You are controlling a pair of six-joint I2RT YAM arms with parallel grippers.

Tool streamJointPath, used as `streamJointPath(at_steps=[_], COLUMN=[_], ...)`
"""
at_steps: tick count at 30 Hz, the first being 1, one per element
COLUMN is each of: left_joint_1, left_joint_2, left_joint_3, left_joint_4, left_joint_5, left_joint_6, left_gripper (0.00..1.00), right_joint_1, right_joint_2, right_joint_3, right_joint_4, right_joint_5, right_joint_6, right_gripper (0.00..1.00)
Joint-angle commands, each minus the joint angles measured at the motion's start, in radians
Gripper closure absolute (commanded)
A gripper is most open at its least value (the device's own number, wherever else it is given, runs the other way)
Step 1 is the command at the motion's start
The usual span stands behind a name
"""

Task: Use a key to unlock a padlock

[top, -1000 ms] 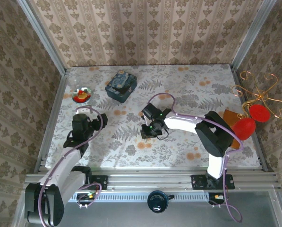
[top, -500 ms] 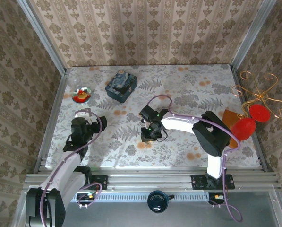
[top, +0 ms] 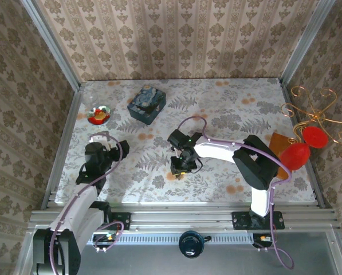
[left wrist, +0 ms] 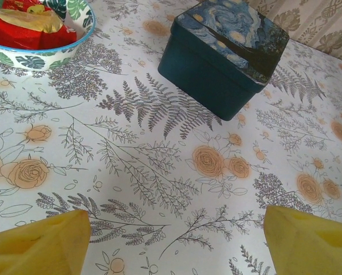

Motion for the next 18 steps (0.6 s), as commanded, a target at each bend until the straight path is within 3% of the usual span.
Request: streamJointPath(at_steps=[1,16,18], left_joint_1=[0.015,0.03,0.03], left_joint_2=[-0.014,0.01,0.027], left_joint_3=[-0.017,-0.01,0.012], left_joint_4=[0.003,0.022,0.01], left_joint_5=[0.017,-0.002,-0.011], left_joint_6=[-0.013,-0.011,-0.016], left_gripper=[0.2,0.19,0.15], right_joint_1=[0.002,0.002,0.002], right_joint_2=[0.012,-0.123,-0.159], right_joint_3=[0.024,0.128,0.127], right_joint_4=[-0.05,-0.138,-0.11], right_joint_5=[0.039,0.242,0.271], right_joint_6=[-0.011,-0.179,-0.202], right_gripper=[0.7,0.56,0.56])
